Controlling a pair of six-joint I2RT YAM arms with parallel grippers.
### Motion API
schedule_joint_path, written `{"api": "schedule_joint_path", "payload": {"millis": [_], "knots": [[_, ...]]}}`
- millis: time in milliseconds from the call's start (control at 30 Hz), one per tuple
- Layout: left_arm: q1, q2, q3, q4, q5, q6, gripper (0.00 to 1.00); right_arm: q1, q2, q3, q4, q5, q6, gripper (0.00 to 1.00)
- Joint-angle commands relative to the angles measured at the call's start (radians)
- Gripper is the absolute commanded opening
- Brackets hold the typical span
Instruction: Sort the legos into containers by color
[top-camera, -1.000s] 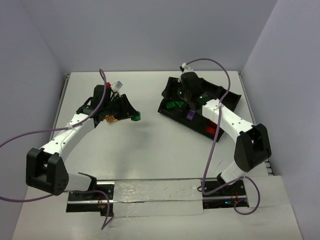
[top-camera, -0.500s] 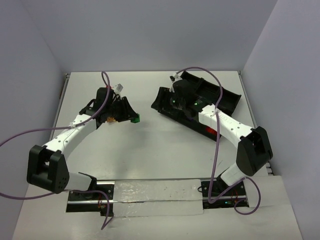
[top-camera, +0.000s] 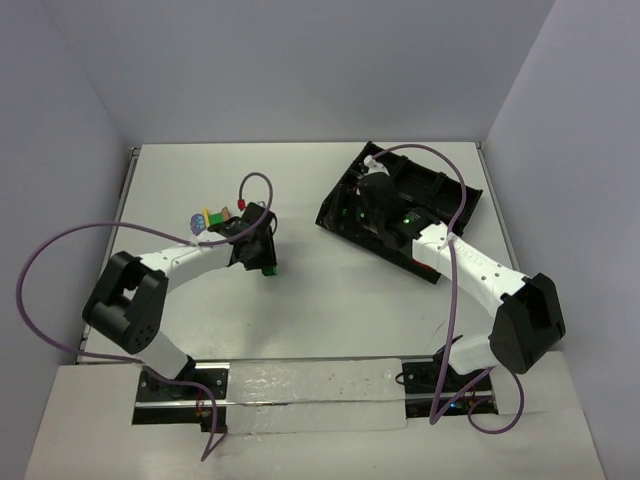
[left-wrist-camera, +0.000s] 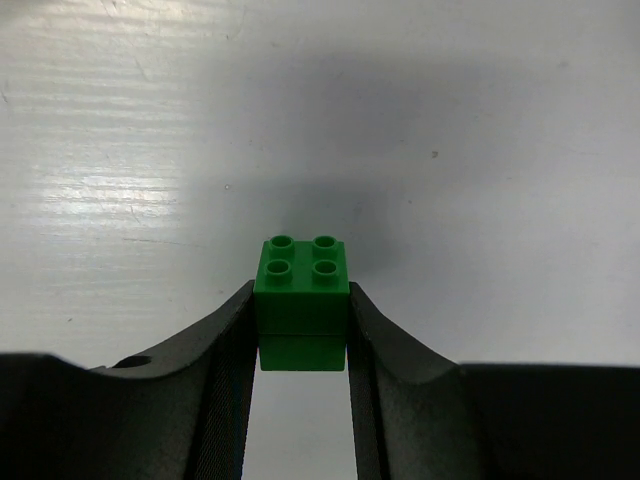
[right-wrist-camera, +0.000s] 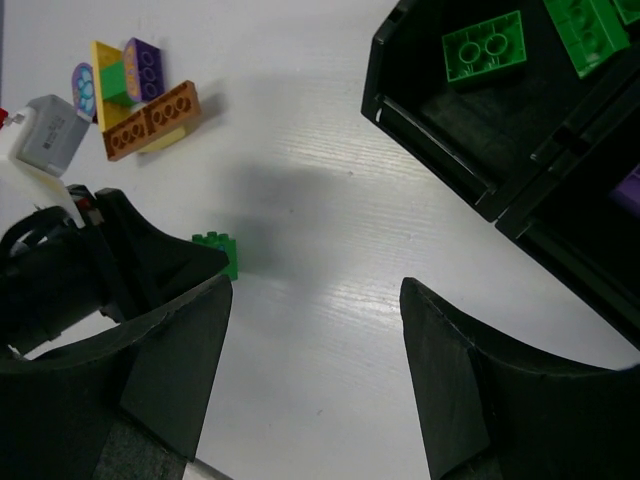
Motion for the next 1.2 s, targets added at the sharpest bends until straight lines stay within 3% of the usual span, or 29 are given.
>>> {"api": "schedule_joint_path", "payload": {"millis": [0, 67, 133, 200, 300, 433, 567, 667, 933, 1167], "knots": [[-0.057, 0.048, 0.038, -0.013, -0.141, -0.027, 0.02, -0.003, -0.021, -0.01, -0.016, 0.04, -0.016, 0.76], [-0.07, 0.069, 0.051, -0.026, -0.16, -0.03, 0.09, -0.003, -0.019, -0.013, -0.013, 0.04, -0.013, 0.76], [-0.085, 0.082, 0.063, -0.04, -0.171, -0.035, 0.28, -0.003, -0.015, -0.018, -0.009, 0.04, -0.013, 0.76], [-0.097, 0.09, 0.07, -0.051, -0.178, -0.036, 0.58, -0.003, -0.008, -0.02, -0.004, 0.038, -0.01, 0.76], [-0.113, 0.081, 0.078, -0.059, -0.171, -0.035, 0.83, -0.003, 0.004, -0.02, 0.003, 0.028, -0.007, 0.76], [-0.136, 0.059, 0.081, -0.076, -0.154, -0.039, 0.94, -0.001, 0.004, -0.022, 0.011, 0.018, -0.004, 0.76], [-0.152, 0.038, 0.071, -0.081, -0.152, -0.046, 0.87, -0.001, 0.0, -0.03, 0.013, 0.017, -0.005, 0.76], [-0.164, 0.029, 0.06, -0.076, -0.163, -0.028, 0.75, -0.001, 0.0, -0.034, 0.01, 0.015, -0.008, 0.76], [-0.165, 0.042, 0.066, -0.073, -0.181, 0.057, 0.79, -0.002, 0.005, -0.028, 0.006, 0.015, -0.014, 0.76], [-0.165, 0.041, 0.079, -0.07, -0.161, 0.073, 0.58, 0.0, 0.003, -0.03, 0.012, 0.014, 0.0, 0.76]]}}
